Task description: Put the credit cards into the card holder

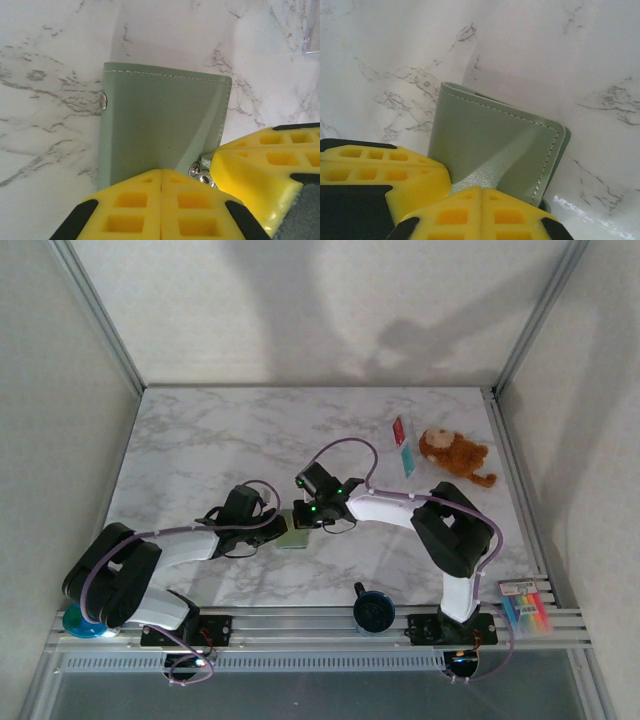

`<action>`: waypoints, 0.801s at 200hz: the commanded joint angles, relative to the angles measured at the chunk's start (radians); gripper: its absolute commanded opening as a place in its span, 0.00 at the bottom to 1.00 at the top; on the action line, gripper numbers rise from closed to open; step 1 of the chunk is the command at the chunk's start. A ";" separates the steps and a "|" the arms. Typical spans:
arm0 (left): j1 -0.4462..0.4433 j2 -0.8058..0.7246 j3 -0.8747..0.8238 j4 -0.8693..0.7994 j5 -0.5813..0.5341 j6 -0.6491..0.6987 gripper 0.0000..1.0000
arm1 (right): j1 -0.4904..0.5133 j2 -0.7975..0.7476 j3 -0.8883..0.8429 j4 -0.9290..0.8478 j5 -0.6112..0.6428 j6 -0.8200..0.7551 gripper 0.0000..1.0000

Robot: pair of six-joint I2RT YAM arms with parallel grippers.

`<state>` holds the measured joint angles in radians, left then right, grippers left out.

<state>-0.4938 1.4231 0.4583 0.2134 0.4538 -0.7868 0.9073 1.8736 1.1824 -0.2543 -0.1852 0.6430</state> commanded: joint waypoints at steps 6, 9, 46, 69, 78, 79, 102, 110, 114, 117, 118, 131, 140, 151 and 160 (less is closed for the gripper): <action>0.008 -0.001 -0.034 -0.027 0.009 -0.012 0.05 | 0.029 0.033 0.045 -0.083 0.119 -0.041 0.00; 0.009 -0.002 -0.036 -0.024 0.011 -0.016 0.05 | 0.029 0.035 0.047 -0.085 0.122 -0.041 0.00; 0.030 -0.022 -0.070 0.033 0.076 -0.056 0.05 | 0.047 0.058 0.071 -0.115 0.150 -0.045 0.00; 0.059 -0.057 -0.129 0.176 0.184 -0.114 0.10 | 0.058 0.069 0.081 -0.131 0.172 -0.054 0.00; 0.071 -0.072 -0.138 0.185 0.191 -0.123 0.12 | 0.060 0.074 0.086 -0.140 0.178 -0.058 0.00; 0.072 -0.074 -0.139 0.183 0.191 -0.122 0.12 | 0.060 0.075 0.088 -0.142 0.179 -0.060 0.00; 0.087 -0.116 -0.141 0.106 0.162 -0.092 0.12 | 0.079 0.085 0.107 -0.172 0.212 -0.085 0.00; 0.095 -0.129 -0.153 0.105 0.166 -0.093 0.12 | 0.086 0.090 0.117 -0.191 0.231 -0.098 0.00; 0.100 -0.135 -0.157 0.101 0.166 -0.092 0.12 | 0.091 0.094 0.125 -0.203 0.243 -0.106 0.00; 0.103 -0.139 -0.159 0.094 0.163 -0.089 0.12 | 0.093 0.094 0.128 -0.212 0.250 -0.110 0.00; 0.104 -0.141 -0.159 0.092 0.161 -0.087 0.12 | 0.094 0.094 0.130 -0.215 0.252 -0.111 0.00; 0.113 -0.152 -0.159 0.047 0.132 -0.065 0.12 | 0.099 0.098 0.145 -0.240 0.271 -0.125 0.00; 0.118 -0.148 -0.161 0.029 0.116 -0.052 0.12 | 0.103 0.100 0.153 -0.249 0.280 -0.132 0.00; 0.119 -0.127 -0.163 0.034 0.119 -0.044 0.12 | 0.106 0.102 0.163 -0.258 0.286 -0.139 0.00; 0.119 -0.100 -0.164 0.057 0.148 -0.043 0.12 | 0.110 0.102 0.168 -0.257 0.289 -0.146 0.00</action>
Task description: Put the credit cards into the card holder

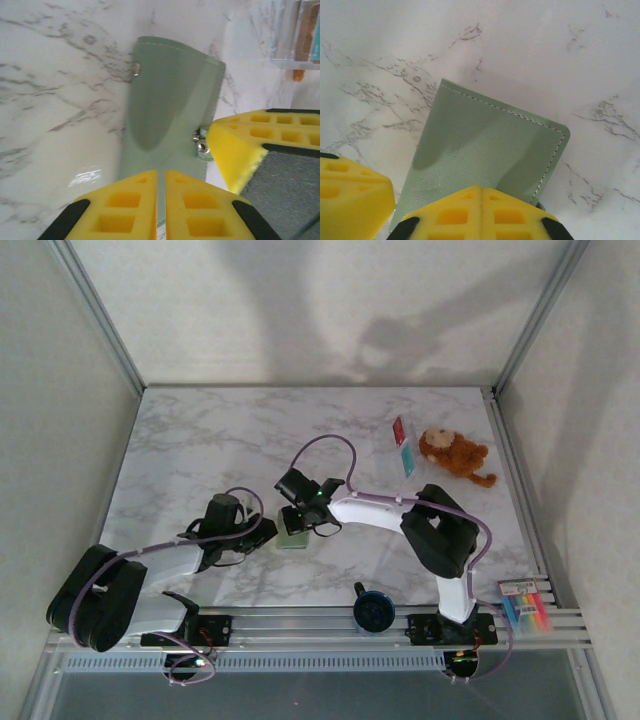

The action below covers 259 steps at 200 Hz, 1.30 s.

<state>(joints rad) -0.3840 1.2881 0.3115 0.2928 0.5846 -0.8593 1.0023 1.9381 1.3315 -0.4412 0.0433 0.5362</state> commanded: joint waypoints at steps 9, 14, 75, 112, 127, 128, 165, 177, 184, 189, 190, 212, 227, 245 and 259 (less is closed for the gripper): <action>0.010 0.061 -0.020 0.009 0.050 0.025 0.11 | 0.019 0.039 0.025 -0.070 0.067 -0.046 0.00; 0.010 0.072 -0.023 0.026 0.064 0.019 0.11 | 0.022 0.039 0.029 -0.072 0.072 -0.051 0.00; 0.002 0.077 -0.044 0.098 0.125 0.012 0.11 | 0.034 0.072 0.065 -0.084 0.103 -0.090 0.01; 0.004 0.078 -0.055 0.097 0.129 0.019 0.10 | 0.042 0.067 0.051 -0.078 0.103 -0.087 0.13; 0.003 0.082 -0.057 0.096 0.129 0.020 0.10 | 0.042 0.057 0.040 -0.078 0.100 -0.079 0.13; 0.003 0.082 -0.057 0.096 0.129 0.020 0.10 | 0.043 0.055 0.040 -0.078 0.101 -0.078 0.13; 0.004 0.083 -0.055 0.097 0.126 0.022 0.09 | 0.044 0.008 -0.009 -0.039 0.111 -0.028 0.18; 0.003 0.084 -0.055 0.096 0.126 0.021 0.09 | 0.043 -0.002 -0.014 -0.035 0.122 -0.015 0.19; 0.003 0.085 -0.055 0.096 0.125 0.021 0.09 | 0.044 -0.006 -0.019 -0.029 0.125 -0.011 0.20; 0.003 0.086 -0.055 0.094 0.125 0.023 0.09 | 0.043 -0.008 -0.021 -0.026 0.127 -0.009 0.20; 0.003 0.085 -0.054 0.094 0.125 0.023 0.09 | 0.044 -0.009 -0.022 -0.025 0.128 -0.008 0.20; 0.003 0.086 -0.053 0.087 0.124 0.026 0.08 | 0.043 -0.016 -0.023 -0.018 0.124 -0.002 0.20; 0.003 0.084 -0.054 0.081 0.124 0.029 0.08 | 0.043 -0.022 -0.028 -0.013 0.123 0.001 0.16; 0.003 0.078 -0.056 0.080 0.121 0.028 0.08 | 0.044 -0.026 -0.037 -0.003 0.120 0.002 0.00; 0.003 0.079 -0.057 0.079 0.121 0.029 0.08 | 0.043 -0.029 -0.040 0.004 0.122 0.005 0.00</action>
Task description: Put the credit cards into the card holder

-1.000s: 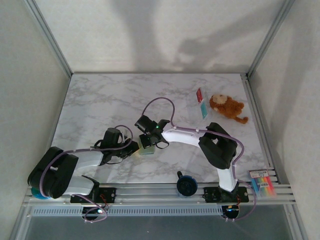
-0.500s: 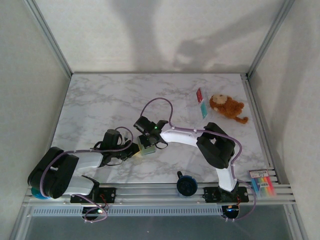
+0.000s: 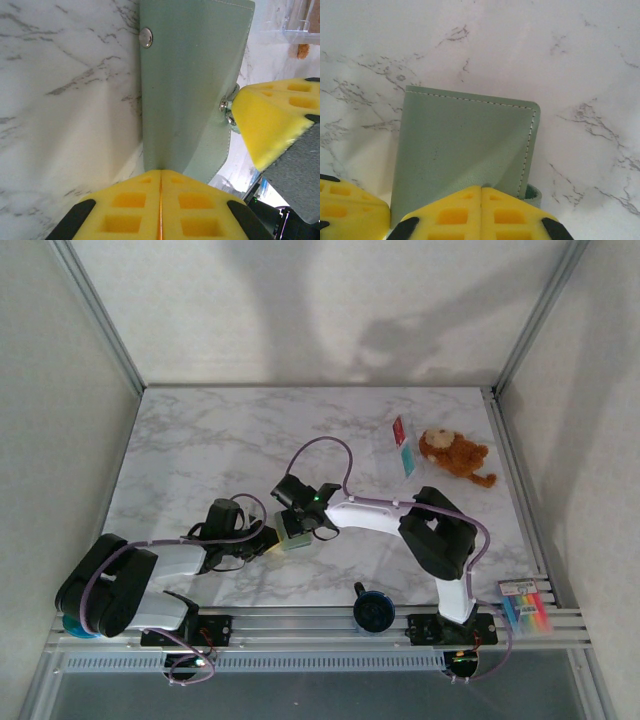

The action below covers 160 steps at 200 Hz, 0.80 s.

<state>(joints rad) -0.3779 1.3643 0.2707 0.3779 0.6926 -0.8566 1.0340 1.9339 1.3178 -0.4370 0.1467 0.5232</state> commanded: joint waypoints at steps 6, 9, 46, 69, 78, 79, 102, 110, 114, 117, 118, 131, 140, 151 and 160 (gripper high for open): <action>-0.003 0.003 -0.016 -0.006 0.013 0.027 0.08 | 0.012 -0.027 -0.028 0.001 0.024 0.020 0.00; -0.003 0.003 -0.016 -0.007 0.013 0.027 0.08 | 0.011 -0.028 -0.027 0.001 0.027 0.020 0.00; -0.003 0.005 -0.014 -0.003 0.016 0.023 0.08 | 0.012 -0.036 -0.051 0.059 0.055 0.018 0.00; -0.003 0.003 -0.016 -0.003 0.016 0.022 0.08 | 0.013 -0.047 -0.075 0.102 0.086 0.012 0.00; -0.003 0.002 -0.016 -0.003 0.016 0.022 0.07 | 0.016 -0.052 -0.086 0.115 0.107 0.011 0.00; -0.003 0.002 -0.017 -0.003 0.016 0.022 0.07 | 0.016 -0.053 -0.088 0.116 0.110 0.011 0.00; -0.003 0.001 -0.017 -0.001 0.018 0.018 0.07 | 0.017 -0.060 -0.111 0.158 0.128 -0.001 0.00; -0.003 0.002 -0.018 0.003 0.019 0.017 0.08 | 0.019 -0.058 -0.117 0.173 0.125 -0.002 0.00; -0.004 0.004 -0.018 0.006 0.019 0.015 0.08 | 0.020 -0.055 -0.122 0.183 0.124 -0.003 0.00; -0.004 0.005 -0.017 0.008 0.019 0.013 0.08 | 0.021 -0.055 -0.125 0.191 0.124 -0.001 0.00; -0.004 0.005 -0.017 0.008 0.019 0.012 0.07 | 0.022 -0.055 -0.126 0.193 0.123 -0.002 0.00; -0.005 0.013 -0.019 0.020 0.019 0.005 0.07 | 0.027 -0.049 -0.137 0.221 0.120 0.001 0.00; -0.006 0.020 -0.020 0.028 0.022 0.000 0.07 | 0.028 -0.042 -0.140 0.230 0.118 0.003 0.00; -0.010 0.025 -0.020 0.037 0.025 -0.004 0.07 | 0.029 -0.027 -0.140 0.238 0.115 0.006 0.00; -0.012 0.028 -0.020 0.041 0.028 -0.006 0.07 | 0.028 -0.022 -0.142 0.249 0.109 0.008 0.00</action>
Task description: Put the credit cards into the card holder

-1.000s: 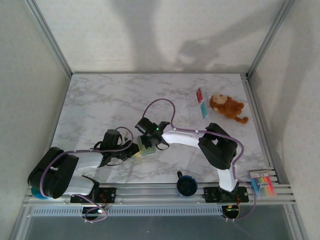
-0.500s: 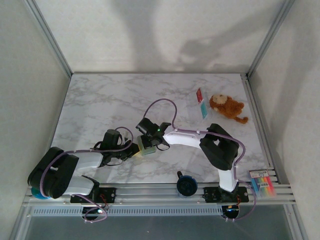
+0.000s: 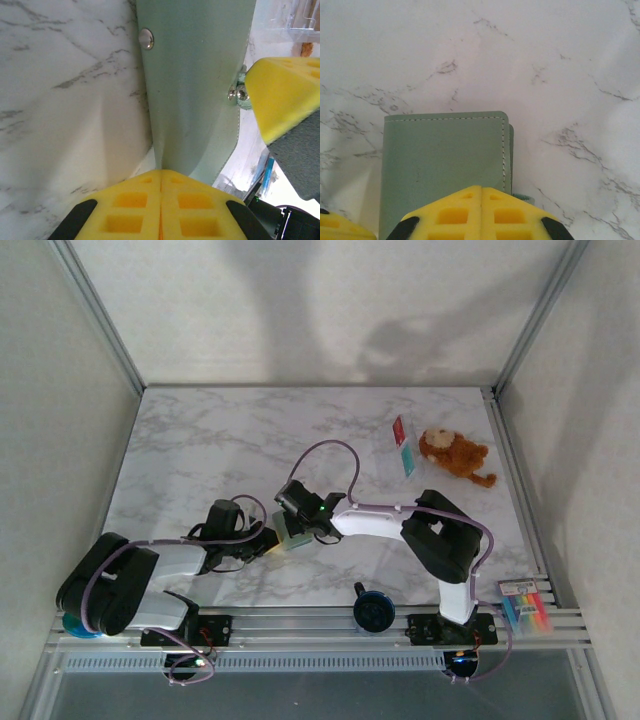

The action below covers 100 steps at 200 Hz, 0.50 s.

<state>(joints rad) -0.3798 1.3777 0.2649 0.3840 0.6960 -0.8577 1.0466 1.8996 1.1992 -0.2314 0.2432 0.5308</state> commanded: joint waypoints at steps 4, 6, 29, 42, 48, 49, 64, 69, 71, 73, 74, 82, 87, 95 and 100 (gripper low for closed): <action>-0.011 0.016 -0.016 0.036 0.025 -0.005 0.07 | 0.015 0.015 -0.025 0.049 0.009 0.003 0.00; -0.011 0.016 -0.015 0.036 0.025 -0.004 0.07 | 0.015 0.016 -0.027 0.051 0.007 0.004 0.00; -0.013 0.020 -0.013 0.036 0.025 -0.003 0.06 | 0.018 0.021 -0.025 0.055 -0.001 0.027 0.00; -0.013 0.023 -0.010 0.036 0.025 -0.004 0.06 | 0.019 0.020 -0.024 0.056 -0.001 0.050 0.00; -0.014 0.026 -0.009 0.038 0.025 -0.004 0.06 | 0.021 0.020 -0.025 0.059 -0.004 0.060 0.00; -0.014 0.026 -0.009 0.039 0.025 -0.005 0.06 | 0.020 0.019 -0.025 0.058 -0.004 0.061 0.00; -0.014 0.031 -0.006 0.042 0.026 -0.006 0.06 | 0.024 0.025 -0.021 0.058 -0.005 0.084 0.00; -0.014 0.033 -0.004 0.044 0.027 -0.006 0.06 | 0.026 0.027 -0.018 0.057 -0.008 0.095 0.00; -0.014 0.034 -0.004 0.044 0.027 -0.006 0.06 | 0.026 0.028 -0.017 0.057 -0.010 0.099 0.00; -0.014 0.036 -0.003 0.045 0.027 -0.006 0.06 | 0.026 0.029 -0.017 0.056 -0.011 0.103 0.00; -0.014 0.036 -0.004 0.045 0.027 -0.006 0.06 | 0.026 0.029 -0.017 0.057 -0.012 0.104 0.00; -0.014 0.040 -0.003 0.049 0.027 -0.008 0.06 | 0.029 0.032 -0.015 0.061 -0.017 0.120 0.00; -0.014 0.041 -0.003 0.051 0.027 -0.009 0.06 | 0.030 0.034 -0.015 0.064 -0.018 0.129 0.00; -0.016 0.047 -0.001 0.053 0.028 -0.009 0.05 | 0.031 0.037 -0.013 0.064 -0.015 0.140 0.00; -0.015 0.051 0.000 0.055 0.029 -0.009 0.05 | 0.033 0.038 -0.009 0.061 -0.008 0.143 0.00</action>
<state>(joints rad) -0.3847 1.4086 0.2642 0.4023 0.7113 -0.8616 1.0542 1.9034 1.1873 -0.1772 0.2405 0.6102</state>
